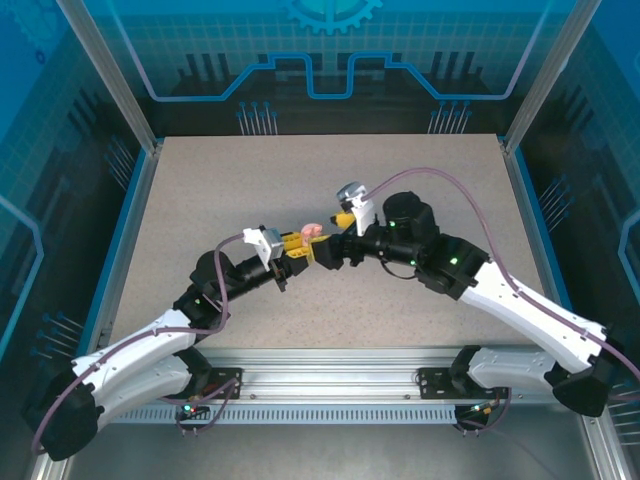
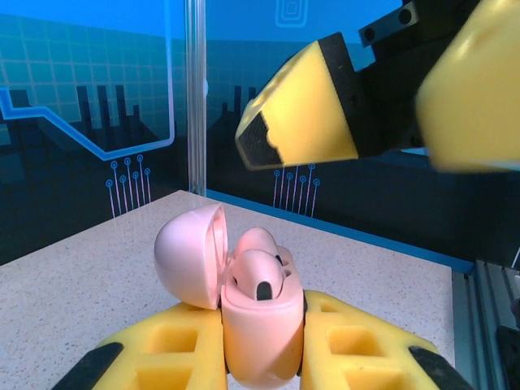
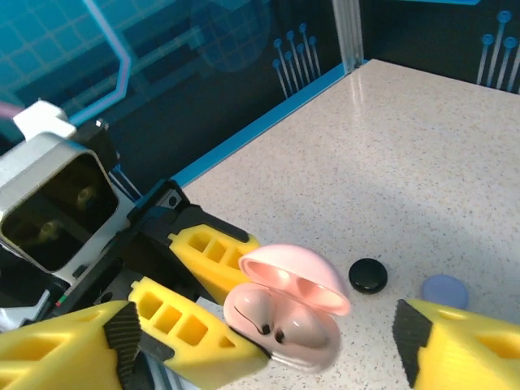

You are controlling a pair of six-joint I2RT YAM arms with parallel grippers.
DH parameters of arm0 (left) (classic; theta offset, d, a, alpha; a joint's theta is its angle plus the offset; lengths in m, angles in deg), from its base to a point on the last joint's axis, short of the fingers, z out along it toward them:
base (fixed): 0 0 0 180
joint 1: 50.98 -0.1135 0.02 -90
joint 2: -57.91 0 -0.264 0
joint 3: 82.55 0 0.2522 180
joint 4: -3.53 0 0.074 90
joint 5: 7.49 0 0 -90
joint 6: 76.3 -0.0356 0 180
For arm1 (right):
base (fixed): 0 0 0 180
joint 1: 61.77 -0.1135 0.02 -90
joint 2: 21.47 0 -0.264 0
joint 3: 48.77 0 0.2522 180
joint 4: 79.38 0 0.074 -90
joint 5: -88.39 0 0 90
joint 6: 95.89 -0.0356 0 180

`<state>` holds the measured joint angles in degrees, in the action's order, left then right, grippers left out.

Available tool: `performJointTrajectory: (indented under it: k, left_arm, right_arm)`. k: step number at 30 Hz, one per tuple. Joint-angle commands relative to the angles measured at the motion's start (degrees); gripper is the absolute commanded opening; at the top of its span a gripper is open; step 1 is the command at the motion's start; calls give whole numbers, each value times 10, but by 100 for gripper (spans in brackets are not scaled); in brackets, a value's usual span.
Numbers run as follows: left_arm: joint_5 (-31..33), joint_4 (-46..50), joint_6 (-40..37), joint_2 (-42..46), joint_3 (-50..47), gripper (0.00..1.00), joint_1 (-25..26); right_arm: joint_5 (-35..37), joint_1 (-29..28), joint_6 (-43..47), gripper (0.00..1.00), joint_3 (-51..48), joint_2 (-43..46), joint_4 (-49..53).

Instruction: Insert wireless bluetooth earbuds into charging case

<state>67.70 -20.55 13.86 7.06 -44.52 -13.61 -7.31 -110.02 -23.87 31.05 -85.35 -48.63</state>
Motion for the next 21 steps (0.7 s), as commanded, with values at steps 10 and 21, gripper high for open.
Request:
performJointTrajectory:
  k: [10,21]
  left_arm:
    - [-17,-21,13,8,15,6,4]
    - [-17,-17,13,-1,21,7,4]
  right_arm:
    - [-209,82,-30,100,5,-41,13]
    - [-274,72,-24,85,36,-81,-19]
